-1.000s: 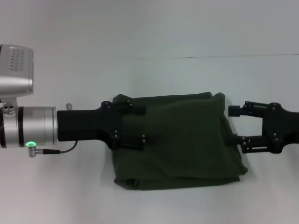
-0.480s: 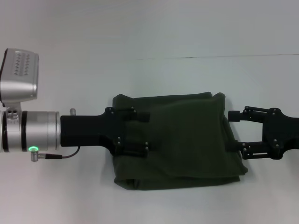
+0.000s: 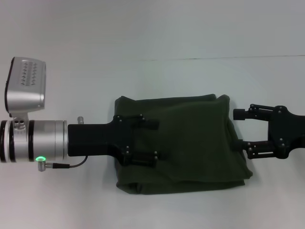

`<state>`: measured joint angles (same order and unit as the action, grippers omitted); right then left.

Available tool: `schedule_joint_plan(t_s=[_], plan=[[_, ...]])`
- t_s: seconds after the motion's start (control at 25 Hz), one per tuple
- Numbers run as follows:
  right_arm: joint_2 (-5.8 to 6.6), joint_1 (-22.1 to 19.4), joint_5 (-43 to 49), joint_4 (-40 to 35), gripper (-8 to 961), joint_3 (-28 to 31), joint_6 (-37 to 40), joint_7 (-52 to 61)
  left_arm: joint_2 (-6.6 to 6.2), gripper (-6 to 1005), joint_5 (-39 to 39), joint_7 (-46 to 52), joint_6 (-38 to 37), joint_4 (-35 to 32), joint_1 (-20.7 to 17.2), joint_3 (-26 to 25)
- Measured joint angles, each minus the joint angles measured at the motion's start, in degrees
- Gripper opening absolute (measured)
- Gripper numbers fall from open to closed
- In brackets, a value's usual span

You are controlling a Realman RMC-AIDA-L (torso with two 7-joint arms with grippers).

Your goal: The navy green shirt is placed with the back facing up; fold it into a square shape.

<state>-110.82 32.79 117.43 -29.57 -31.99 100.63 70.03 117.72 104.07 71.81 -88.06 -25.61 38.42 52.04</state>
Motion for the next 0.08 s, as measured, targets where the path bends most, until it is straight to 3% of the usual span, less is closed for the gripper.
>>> schedule_joint_plan(t_s=[0.08], plan=[[0.0, 0.3, 0.0, 0.1, 911, 0.0, -0.2, -0.1, 0.01, 898, 0.0, 0.0, 0.0, 0.0, -0.1, 0.0]])
